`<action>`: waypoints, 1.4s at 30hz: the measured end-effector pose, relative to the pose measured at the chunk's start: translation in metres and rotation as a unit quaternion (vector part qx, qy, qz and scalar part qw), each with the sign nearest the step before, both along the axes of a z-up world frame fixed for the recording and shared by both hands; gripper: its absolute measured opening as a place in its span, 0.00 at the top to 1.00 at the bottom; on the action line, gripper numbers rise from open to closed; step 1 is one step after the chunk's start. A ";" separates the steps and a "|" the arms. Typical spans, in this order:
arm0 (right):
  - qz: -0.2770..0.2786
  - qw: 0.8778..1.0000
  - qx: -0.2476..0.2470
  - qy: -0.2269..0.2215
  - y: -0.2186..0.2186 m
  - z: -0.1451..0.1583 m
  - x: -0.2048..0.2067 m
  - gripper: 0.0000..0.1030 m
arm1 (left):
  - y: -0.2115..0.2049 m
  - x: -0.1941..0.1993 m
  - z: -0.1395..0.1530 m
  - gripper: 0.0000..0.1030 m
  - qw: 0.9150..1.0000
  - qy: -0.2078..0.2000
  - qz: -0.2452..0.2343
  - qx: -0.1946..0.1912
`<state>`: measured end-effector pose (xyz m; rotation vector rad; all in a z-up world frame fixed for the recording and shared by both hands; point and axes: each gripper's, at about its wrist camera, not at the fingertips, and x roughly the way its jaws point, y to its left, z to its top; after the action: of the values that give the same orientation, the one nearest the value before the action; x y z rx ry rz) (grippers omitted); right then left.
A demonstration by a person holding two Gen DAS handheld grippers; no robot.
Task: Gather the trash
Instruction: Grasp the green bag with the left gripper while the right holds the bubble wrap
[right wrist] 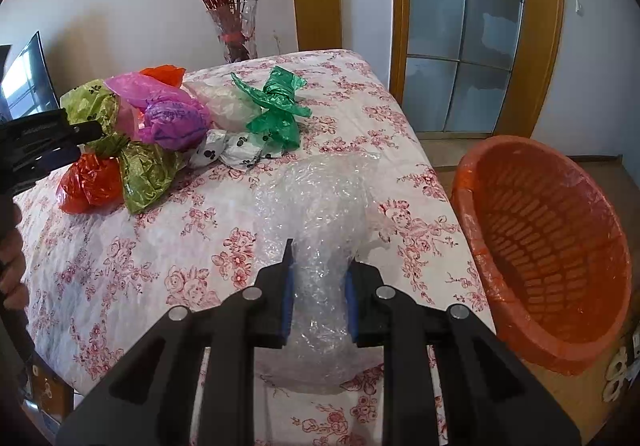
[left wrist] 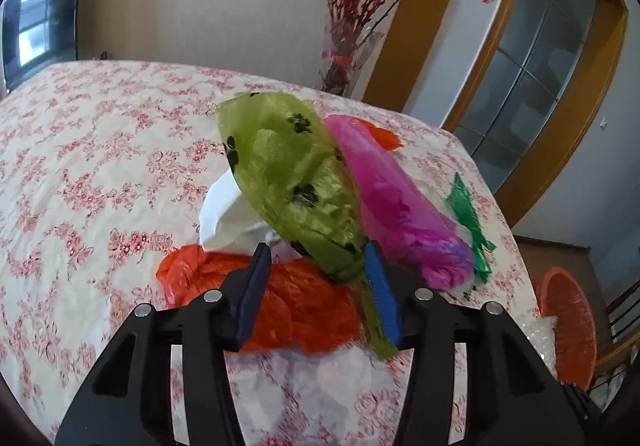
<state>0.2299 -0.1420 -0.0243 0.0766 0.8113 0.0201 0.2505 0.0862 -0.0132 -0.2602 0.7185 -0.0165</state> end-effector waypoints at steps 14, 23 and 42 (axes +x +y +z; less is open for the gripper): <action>-0.004 1.000 0.007 0.001 -0.002 0.000 0.000 0.79 | -0.035 0.030 -0.025 0.59 0.999 0.034 -0.006 0.026; -0.008 1.000 0.007 -0.002 -0.005 0.002 -0.003 0.79 | -0.015 0.027 -0.025 0.93 0.999 0.012 -0.031 -0.003; -0.015 1.000 0.007 -0.023 -0.011 0.020 -0.018 0.79 | -0.023 -0.044 0.023 0.97 0.994 -0.060 -0.089 -0.031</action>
<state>0.2120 -0.1534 -0.0047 0.1010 0.7639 0.0002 0.2069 0.0630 0.0101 -0.2520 0.6201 -0.2231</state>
